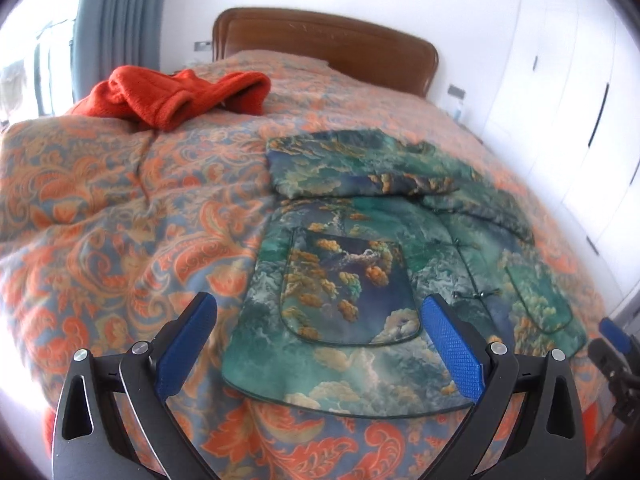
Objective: Fold large clothes
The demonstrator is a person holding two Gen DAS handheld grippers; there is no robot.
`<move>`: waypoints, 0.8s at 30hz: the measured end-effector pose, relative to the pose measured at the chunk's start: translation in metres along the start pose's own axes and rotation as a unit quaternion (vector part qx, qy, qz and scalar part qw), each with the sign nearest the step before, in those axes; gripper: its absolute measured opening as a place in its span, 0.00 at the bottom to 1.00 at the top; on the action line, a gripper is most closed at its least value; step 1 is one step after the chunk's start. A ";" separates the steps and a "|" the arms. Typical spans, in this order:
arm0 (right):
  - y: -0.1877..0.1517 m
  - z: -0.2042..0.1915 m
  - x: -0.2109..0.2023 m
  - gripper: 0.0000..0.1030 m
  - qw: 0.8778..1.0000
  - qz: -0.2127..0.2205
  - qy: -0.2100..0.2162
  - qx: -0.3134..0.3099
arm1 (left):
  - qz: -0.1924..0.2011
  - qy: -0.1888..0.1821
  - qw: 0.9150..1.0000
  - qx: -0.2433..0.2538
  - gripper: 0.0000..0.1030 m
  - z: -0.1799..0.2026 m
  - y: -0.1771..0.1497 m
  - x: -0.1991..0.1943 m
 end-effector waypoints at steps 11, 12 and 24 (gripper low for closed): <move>-0.008 0.027 -0.008 0.85 0.998 0.041 -0.044 0.014 | -0.010 0.079 0.996 0.032 0.99 -0.021 -0.032 -0.002; -0.010 0.031 -0.007 0.85 0.998 0.039 -0.044 0.023 | -0.012 0.089 0.995 0.032 0.99 -0.023 -0.034 0.000; -0.017 0.130 -0.009 0.89 0.990 0.008 -0.094 0.106 | -0.094 0.045 0.995 -0.006 0.99 -0.054 -0.019 0.033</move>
Point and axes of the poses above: each gripper's, at about its wrist camera, not at the fingertips, and x roughly the way its jaws point, z to its right, y to its top, the point moved 3 cm from there along x, roughly the way its jaws point, and after that the axes turned 15 degrees about -z, right-handed, at the moved point
